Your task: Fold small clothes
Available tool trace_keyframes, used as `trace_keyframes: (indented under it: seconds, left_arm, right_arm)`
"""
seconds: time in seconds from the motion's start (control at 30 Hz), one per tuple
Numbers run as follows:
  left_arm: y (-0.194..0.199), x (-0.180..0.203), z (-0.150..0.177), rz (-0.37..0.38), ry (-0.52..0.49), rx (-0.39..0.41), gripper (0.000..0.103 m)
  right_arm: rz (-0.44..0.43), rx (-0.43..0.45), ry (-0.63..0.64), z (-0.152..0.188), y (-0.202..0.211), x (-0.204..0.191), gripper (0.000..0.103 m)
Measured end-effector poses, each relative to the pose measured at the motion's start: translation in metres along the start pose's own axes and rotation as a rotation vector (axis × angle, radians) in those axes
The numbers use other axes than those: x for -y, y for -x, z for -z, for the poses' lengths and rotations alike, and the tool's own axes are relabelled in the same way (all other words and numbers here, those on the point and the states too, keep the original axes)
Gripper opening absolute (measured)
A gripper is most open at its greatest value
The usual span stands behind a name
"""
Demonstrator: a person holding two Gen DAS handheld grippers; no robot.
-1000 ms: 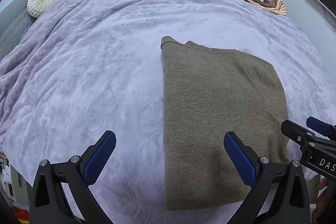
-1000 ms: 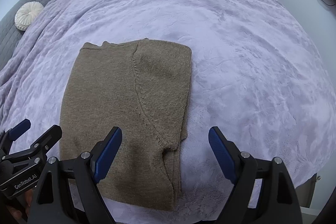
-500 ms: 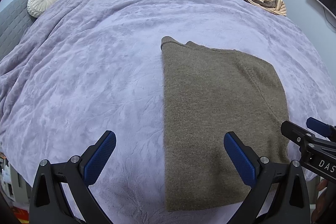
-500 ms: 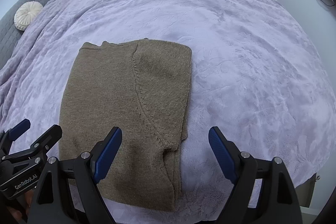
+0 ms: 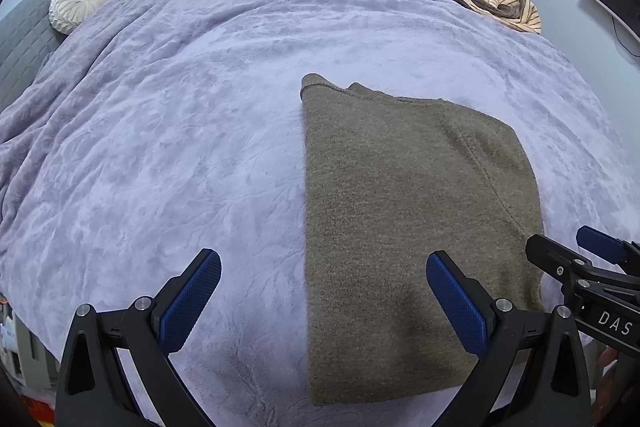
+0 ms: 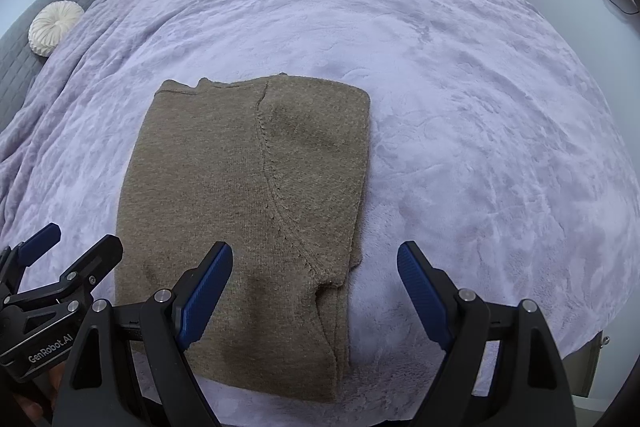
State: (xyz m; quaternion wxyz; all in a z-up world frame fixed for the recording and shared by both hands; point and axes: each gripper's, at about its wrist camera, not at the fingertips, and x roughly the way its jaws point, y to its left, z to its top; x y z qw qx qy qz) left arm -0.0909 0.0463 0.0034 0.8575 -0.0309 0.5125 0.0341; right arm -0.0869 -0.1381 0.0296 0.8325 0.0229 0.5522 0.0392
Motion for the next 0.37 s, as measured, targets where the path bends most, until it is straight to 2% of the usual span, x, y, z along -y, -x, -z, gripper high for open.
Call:
trace_keyframes:
  seconds: [0.37]
  left_arm:
    - [0.0018, 0.0041, 0.0003, 0.009, -0.006, 0.015, 0.103]
  right_arm:
    - [0.000, -0.001, -0.001, 0.0002, 0.0004, -0.0009, 0.087]
